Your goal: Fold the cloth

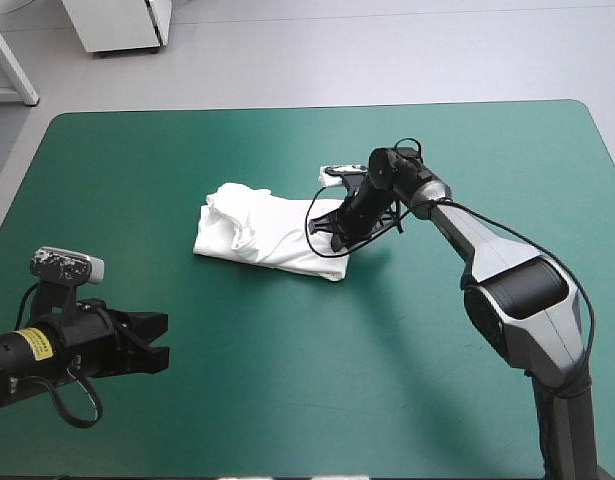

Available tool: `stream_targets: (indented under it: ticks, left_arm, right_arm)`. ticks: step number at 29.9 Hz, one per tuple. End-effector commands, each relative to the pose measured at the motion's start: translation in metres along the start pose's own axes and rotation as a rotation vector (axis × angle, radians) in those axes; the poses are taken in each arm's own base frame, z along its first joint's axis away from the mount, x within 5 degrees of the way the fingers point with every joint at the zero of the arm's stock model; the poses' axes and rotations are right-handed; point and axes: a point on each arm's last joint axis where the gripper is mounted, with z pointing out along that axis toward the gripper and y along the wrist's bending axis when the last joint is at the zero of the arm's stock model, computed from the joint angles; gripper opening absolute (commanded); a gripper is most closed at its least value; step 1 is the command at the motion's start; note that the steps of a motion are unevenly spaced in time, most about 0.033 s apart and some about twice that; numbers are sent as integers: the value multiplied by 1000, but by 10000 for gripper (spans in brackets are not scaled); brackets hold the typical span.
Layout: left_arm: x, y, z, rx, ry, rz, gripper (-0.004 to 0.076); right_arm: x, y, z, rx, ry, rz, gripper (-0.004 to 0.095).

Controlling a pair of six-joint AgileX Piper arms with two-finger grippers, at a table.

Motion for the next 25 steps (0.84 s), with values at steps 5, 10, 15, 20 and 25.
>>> stream_targets:
  ticks: [5, 10, 15, 20, 25]
  left_arm:
    - [-9, -4, -4, 30, -69, -5, -9]
    - [-9, -4, -4, 31, -69, -5, -9]
    - [-9, -4, -4, 31, -69, -5, -9]
    - [-9, -4, -4, 31, -67, -5, -9]
    - [-9, -5, -4, 38, -67, -8, -9]
  right_arm:
    - [-1, -51, -56, 153, -31, 56, -19]
    - [3, -104, -90, 236, -71, 150, -19]
    - [16, -163, -124, 316, -116, 270, -19]
    - [36, -216, -150, 396, -136, 377, -19]
    - [60, -262, -174, 472, -144, 471, -19]
